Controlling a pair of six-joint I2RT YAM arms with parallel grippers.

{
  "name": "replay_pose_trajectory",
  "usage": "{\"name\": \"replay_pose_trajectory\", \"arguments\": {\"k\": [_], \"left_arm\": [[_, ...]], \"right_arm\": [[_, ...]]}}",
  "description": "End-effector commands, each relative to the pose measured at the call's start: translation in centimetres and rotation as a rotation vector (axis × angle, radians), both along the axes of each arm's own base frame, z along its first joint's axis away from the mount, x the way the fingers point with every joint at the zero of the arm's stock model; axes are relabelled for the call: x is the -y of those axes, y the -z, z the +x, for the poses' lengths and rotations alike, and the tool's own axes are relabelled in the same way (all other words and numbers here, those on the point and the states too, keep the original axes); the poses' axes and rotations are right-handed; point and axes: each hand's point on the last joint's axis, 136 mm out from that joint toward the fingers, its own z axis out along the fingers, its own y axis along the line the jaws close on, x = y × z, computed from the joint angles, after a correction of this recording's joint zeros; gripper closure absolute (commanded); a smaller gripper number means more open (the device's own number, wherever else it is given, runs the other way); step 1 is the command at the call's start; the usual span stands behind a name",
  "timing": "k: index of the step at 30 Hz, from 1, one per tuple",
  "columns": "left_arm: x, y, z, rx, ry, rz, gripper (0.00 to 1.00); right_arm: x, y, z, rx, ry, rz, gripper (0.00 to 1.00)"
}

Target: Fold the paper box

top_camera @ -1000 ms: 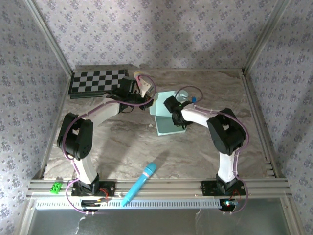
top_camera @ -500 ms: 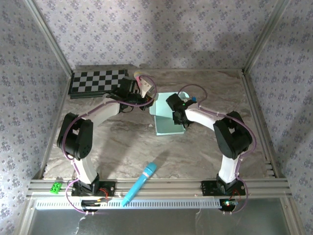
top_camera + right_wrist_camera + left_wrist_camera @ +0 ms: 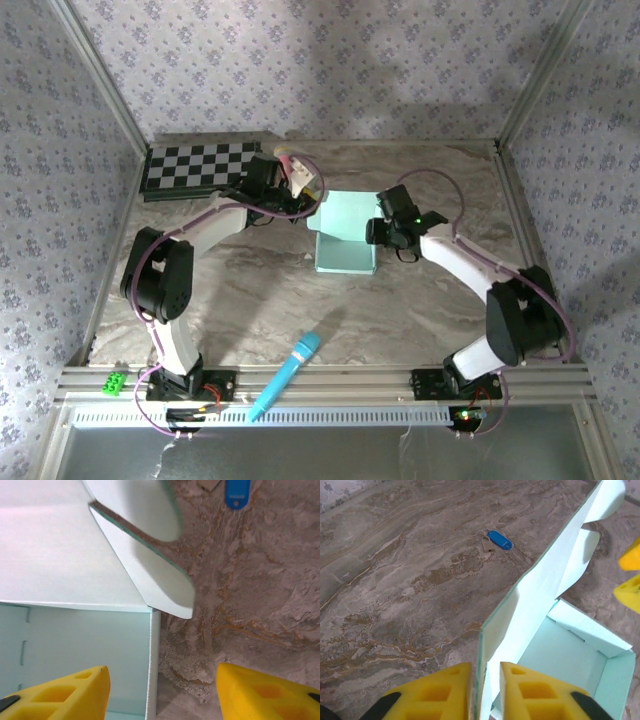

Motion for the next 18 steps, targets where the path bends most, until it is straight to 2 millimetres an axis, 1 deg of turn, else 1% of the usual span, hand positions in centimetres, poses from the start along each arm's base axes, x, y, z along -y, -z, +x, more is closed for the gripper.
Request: {"name": "replay_pose_trajectory", "arguments": {"k": [1, 2, 4, 7, 9, 11, 14, 16, 17, 18], "left_arm": [[0.8, -2.4, 0.7, 0.068, 0.019, -0.03, 0.71], [0.8, -2.6, 0.7, 0.071, 0.016, -0.031, 0.68], [0.4, -3.0, 0.7, 0.076, -0.007, -0.026, 0.57], [-0.2, -3.6, 0.5, 0.094, -0.037, -0.023, 0.48], [-0.9, -4.3, 0.3, 0.107, -0.062, -0.023, 0.45], [-1.5, -5.4, -0.1, 0.121, -0.087, -0.034, 0.44], [-3.1, -6.6, -0.8, 0.126, -0.15, -0.032, 0.43], [-4.5, -7.1, -1.6, 0.115, -0.21, -0.016, 0.42], [-5.2, -7.2, -2.1, 0.108, -0.241, -0.009, 0.37], [-6.1, -7.4, -2.6, 0.096, -0.282, -0.007, 0.37]], "right_arm": [[0.5, -1.0, -0.3, 0.026, -0.054, 0.039, 0.4], [1.0, -1.2, -0.3, 0.029, -0.053, 0.045, 0.4], [2.0, -1.6, -0.2, 0.039, -0.049, 0.058, 0.39], [4.1, -2.0, 0.5, 0.057, -0.016, 0.077, 0.4], [5.3, -1.8, 1.2, 0.044, -0.003, 0.118, 0.4], [6.4, -1.1, 2.1, 0.016, -0.005, 0.135, 0.42], [7.6, -0.2, 4.3, -0.015, 0.0, 0.146, 0.46], [8.0, 0.7, 5.9, -0.041, -0.014, 0.15, 0.52], [8.2, 1.0, 6.8, -0.049, -0.018, 0.143, 0.53], [8.4, 0.6, 8.3, -0.042, -0.026, 0.136, 0.57]]}}
